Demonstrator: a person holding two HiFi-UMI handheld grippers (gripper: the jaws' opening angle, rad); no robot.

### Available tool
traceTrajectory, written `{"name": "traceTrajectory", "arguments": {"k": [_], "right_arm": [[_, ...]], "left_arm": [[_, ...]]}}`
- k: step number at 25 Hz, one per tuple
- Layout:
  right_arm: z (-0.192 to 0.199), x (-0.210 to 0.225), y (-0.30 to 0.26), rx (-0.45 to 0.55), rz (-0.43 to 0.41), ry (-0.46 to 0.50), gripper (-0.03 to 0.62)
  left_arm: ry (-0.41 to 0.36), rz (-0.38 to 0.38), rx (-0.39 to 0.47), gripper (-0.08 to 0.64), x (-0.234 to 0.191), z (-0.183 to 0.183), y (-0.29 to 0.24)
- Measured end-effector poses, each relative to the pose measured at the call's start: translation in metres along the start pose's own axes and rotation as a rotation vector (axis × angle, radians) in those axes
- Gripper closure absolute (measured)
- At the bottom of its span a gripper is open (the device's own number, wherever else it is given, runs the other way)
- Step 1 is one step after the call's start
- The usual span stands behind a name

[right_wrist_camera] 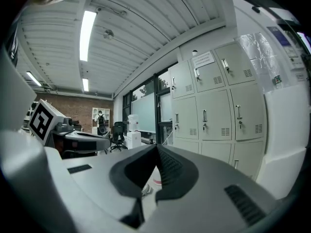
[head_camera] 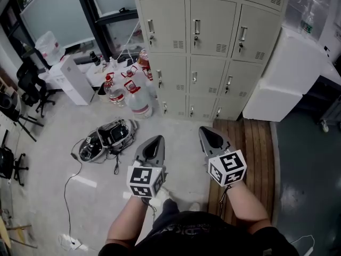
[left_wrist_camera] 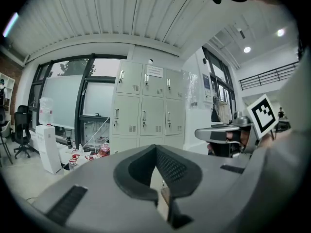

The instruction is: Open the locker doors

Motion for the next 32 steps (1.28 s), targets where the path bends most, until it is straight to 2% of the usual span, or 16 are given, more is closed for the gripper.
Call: {"name": "traceTrajectory", "arguments": {"k": [13,24,32], "right_arm": [[-0.008,-0.014,-0.106,-0.017,-0.002,-0.003,0.592],[-0.014,-0.037,-0.194,-0.020,0.017,-0.016,0.592],[-0.024,-0.061,-0.234,-0.017,0.013,0.068,0.592]], "left_arm": [[0.023,-0.003,-0.019,0.561,-0.096,0.007,-0.038],[0.031,0.023,-0.018,0.561,-0.179,0.013,-0.063],[0.024,0.039,0.005,0.561,-0.216,0.012,-0.065]]}}
Point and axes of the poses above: the fingertips, and each gripper's own axes: y backward along the fingers, x to its right, z out of its underside, the point moved 2 cm from there along y, backward along the fingers, and after that the axes turned 6 degrees about -y, right-handed, at the moved point
